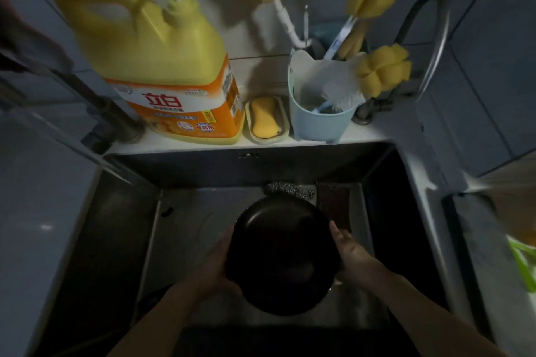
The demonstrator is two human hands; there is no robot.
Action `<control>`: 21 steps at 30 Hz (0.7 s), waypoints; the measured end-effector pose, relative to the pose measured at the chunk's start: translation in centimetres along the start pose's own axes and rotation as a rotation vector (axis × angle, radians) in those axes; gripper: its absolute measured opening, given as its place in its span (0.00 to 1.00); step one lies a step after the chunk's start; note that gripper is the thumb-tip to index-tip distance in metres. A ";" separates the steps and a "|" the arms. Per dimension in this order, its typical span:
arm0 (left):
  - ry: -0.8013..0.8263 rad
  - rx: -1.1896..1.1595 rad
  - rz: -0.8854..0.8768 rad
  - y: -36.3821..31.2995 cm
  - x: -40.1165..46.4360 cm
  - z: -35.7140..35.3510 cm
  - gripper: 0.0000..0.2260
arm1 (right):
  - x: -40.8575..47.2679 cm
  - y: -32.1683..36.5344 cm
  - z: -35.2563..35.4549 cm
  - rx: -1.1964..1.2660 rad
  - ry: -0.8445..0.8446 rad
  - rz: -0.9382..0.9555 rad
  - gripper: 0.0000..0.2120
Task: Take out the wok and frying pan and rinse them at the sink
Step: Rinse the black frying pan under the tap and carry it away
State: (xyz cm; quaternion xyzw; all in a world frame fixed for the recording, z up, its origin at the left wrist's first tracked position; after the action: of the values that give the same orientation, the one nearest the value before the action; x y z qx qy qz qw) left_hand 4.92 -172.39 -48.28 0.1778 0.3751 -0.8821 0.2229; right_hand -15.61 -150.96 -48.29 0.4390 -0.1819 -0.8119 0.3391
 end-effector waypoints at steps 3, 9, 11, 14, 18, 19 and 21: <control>-0.001 -0.072 0.082 0.8 0.9 -0.3 0.59 | 0.7 -0.5 -0.6 0.012 0.035 -0.028 0.56; 0.044 -0.049 -0.040 -0.1 1.5 -0.7 0.64 | 1.3 -1.3 -0.9 -0.010 0.029 -0.031 0.58; 0.041 0.018 0.009 0.8 1.7 -1.1 0.66 | 1.3 -1.2 -1.1 -0.030 0.023 -0.024 0.57; 0.055 0.066 0.083 2.0 1.7 -1.7 0.66 | 1.3 -1.0 -1.3 -0.071 0.014 -0.013 0.58; 0.040 0.140 0.124 2.1 1.8 -1.9 0.66 | 1.3 -0.7 -1.4 -0.085 0.041 0.006 0.63; 0.033 0.162 0.135 2.1 1.7 -1.9 0.65 | 1.3 -0.6 -1.4 -0.087 0.048 0.012 0.65; 0.030 0.194 0.161 1.9 1.6 -1.9 0.64 | 1.2 -0.5 -1.5 -0.091 0.046 0.012 0.66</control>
State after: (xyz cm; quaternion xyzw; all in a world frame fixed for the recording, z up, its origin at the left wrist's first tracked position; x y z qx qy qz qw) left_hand 4.93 -172.57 -51.42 0.2413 0.2760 -0.8906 0.2690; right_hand -15.01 -151.51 -50.10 0.4408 -0.1396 -0.8069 0.3675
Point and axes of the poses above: each hand's wrist, its own x-axis towards the middle knuckle, its own z-axis out of the back of the hand, y = z × x, the point moved 7 cm from there along x, towards the middle knuckle, and after that the axes turned 7 degrees about x, right-handed, at the moved point
